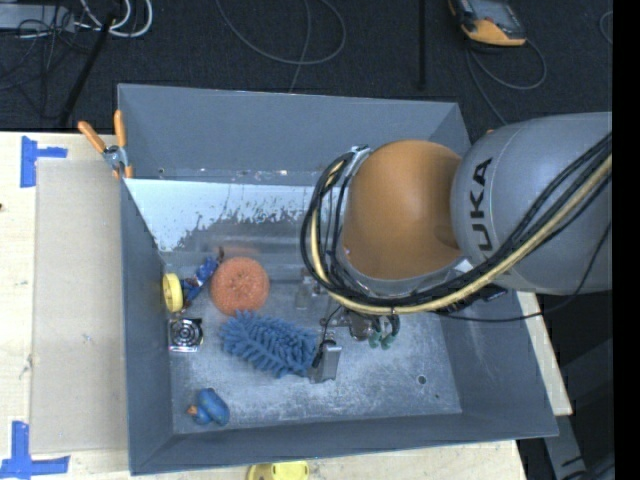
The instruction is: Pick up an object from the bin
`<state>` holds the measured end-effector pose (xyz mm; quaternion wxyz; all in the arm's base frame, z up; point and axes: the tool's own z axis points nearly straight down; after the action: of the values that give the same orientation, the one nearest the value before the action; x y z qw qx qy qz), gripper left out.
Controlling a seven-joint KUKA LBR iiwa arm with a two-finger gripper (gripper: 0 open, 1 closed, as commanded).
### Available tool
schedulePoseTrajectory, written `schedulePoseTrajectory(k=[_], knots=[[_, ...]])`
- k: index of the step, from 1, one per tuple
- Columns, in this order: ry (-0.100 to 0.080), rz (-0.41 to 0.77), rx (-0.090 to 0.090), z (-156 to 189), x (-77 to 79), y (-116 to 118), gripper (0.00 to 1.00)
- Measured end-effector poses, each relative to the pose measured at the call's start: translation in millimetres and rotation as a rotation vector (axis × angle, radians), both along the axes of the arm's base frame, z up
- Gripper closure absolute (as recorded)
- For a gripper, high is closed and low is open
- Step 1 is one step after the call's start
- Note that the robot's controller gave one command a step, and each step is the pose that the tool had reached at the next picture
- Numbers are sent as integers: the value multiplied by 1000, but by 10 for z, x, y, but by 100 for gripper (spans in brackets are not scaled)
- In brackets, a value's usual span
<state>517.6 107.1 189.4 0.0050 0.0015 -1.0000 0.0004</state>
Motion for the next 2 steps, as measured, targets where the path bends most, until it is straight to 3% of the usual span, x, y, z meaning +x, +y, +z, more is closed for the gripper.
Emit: schedulePoseTrajectory(k=[1, 2], knots=[[-8, -3, 1, 42, 17, -5, 0], [-16, -38, 2, -430, 60, 116, 0]])
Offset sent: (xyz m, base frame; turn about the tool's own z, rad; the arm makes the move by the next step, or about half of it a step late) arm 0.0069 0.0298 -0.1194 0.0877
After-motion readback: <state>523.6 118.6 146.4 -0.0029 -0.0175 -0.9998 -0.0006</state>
